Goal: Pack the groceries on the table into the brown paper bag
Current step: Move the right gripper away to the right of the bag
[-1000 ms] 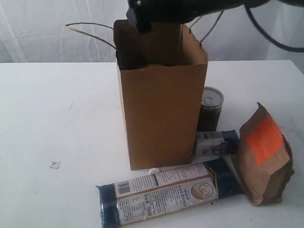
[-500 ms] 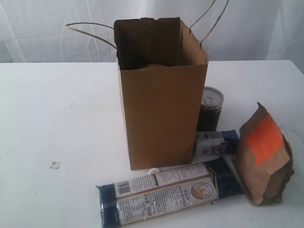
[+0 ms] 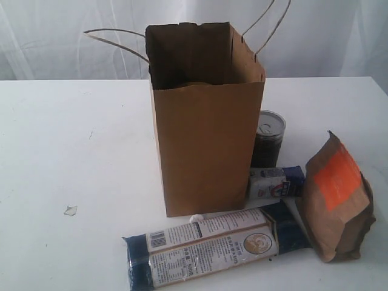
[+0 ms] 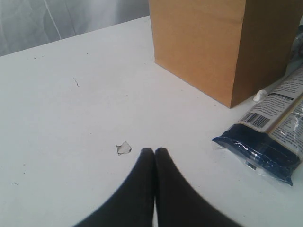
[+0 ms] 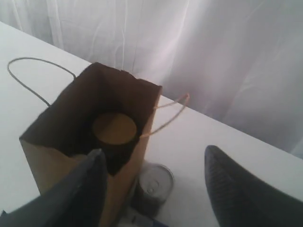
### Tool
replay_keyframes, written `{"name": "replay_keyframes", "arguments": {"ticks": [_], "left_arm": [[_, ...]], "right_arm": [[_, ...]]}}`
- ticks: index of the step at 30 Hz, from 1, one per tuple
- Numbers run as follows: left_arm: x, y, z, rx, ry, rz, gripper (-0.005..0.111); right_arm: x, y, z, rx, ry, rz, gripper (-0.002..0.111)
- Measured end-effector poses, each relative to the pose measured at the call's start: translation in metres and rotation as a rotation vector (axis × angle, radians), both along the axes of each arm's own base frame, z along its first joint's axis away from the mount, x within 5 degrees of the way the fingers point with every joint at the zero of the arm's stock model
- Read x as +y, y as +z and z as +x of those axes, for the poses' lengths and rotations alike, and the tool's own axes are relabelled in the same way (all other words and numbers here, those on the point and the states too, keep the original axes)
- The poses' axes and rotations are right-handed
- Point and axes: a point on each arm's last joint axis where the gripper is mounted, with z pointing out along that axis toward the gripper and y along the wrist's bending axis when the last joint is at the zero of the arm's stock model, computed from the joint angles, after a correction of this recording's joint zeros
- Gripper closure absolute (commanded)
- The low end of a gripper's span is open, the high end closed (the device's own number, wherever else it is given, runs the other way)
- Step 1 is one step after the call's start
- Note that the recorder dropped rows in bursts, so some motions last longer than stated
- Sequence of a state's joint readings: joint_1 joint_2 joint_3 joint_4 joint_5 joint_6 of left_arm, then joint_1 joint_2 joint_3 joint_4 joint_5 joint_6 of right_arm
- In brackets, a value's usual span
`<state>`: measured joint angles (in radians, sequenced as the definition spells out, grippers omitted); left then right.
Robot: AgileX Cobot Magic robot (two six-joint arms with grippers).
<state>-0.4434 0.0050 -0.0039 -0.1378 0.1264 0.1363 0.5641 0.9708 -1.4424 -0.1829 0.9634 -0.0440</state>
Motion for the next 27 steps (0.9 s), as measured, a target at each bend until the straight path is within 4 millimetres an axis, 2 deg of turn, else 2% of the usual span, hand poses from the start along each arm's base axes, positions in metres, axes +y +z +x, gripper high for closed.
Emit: {"name": "replay_keyframes", "arguments": {"ticks": [9, 14, 19, 23, 27], "left_arm": [[0.000, 0.000, 0.000, 0.000, 0.000, 0.000, 0.107], [0.000, 0.000, 0.000, 0.000, 0.000, 0.000, 0.107], [0.000, 0.000, 0.000, 0.000, 0.000, 0.000, 0.107], [0.000, 0.000, 0.000, 0.000, 0.000, 0.000, 0.107], [0.000, 0.000, 0.000, 0.000, 0.000, 0.000, 0.107]], "right_arm": [[-0.039, -0.002, -0.048, 0.062, -0.070, -0.105, 0.052], [-0.046, -0.013, -0.057, 0.039, -0.023, -0.211, 0.051], [-0.039, -0.043, -0.047, 0.081, 0.077, -0.428, 0.042], [-0.026, -0.079, -0.031, 0.170, 0.212, -0.603, 0.030], [-0.008, -0.100, -0.012, 0.195, 0.325, -0.670, 0.028]]}}
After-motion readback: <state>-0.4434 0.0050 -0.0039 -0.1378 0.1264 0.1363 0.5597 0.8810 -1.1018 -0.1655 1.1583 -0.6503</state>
